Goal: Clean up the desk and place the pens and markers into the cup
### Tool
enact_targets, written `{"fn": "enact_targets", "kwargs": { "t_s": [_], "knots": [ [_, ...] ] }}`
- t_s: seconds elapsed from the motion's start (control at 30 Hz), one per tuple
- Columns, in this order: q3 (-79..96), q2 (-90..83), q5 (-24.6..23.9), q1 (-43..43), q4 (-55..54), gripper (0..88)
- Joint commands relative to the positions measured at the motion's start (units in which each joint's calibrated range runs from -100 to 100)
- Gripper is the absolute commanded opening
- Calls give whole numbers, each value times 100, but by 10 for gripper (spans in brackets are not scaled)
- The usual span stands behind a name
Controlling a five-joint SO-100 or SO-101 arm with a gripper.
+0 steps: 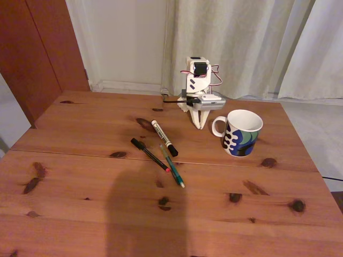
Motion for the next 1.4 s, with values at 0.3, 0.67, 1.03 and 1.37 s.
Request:
{"fn": "enact_targets", "kwargs": {
  "t_s": [0.3, 0.67, 1.03, 1.37],
  "knots": [
    [48, 35, 72, -33, 79, 13],
    [57, 35, 72, -65, 79, 14],
    [-150, 51, 67, -323, 45, 8],
    [-2224, 1739, -43, 15, 45, 8]
  ]
}}
